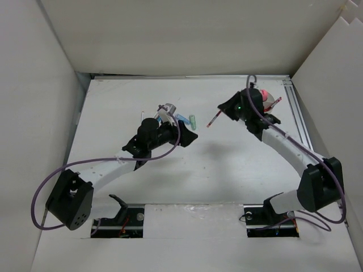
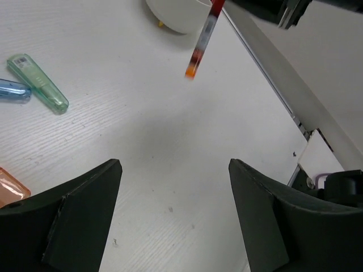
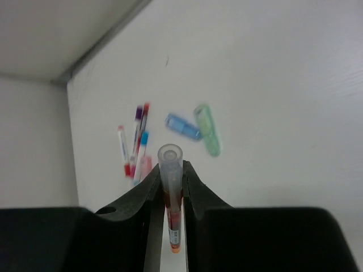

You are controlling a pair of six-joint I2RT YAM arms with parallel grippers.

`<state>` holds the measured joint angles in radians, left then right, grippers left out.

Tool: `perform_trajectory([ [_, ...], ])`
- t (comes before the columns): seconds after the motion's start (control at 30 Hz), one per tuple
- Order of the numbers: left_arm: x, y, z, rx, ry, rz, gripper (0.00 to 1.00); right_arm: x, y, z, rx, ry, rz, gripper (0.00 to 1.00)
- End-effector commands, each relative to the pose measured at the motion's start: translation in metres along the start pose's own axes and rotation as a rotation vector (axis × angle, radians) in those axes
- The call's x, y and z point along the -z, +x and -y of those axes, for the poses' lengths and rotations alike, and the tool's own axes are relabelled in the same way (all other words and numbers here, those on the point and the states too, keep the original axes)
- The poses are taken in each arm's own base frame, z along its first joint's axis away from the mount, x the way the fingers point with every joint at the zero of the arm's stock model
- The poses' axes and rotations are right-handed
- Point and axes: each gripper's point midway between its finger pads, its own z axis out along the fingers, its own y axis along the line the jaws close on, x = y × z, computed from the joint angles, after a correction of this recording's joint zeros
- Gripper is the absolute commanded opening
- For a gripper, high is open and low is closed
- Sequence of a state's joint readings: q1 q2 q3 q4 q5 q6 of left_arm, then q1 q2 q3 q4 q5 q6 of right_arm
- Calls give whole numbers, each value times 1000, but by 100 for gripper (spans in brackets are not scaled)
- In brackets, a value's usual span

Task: Sort the stationery into containers
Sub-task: Place the pen in the storage box.

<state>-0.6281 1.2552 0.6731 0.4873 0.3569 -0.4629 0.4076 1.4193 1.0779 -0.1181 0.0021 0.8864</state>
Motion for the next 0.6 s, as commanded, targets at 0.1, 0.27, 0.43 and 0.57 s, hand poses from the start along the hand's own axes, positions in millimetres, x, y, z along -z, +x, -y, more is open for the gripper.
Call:
perform_trajectory([
  [0.1,3,-10,-12,-30,-66,68,71,56,-170,85,-171,447,642,2],
  [0.27,5,-4,-23,-62,-101,68,71,88,-229,154,-271,665,863,2],
  [0.43,7,-2,-28,-74,-125,70,71,85,-252,193,-259,832,931,2],
  [0.57,9,-2,-29,-61,-137,70,71,73,-259,203,-232,899,947,2],
])
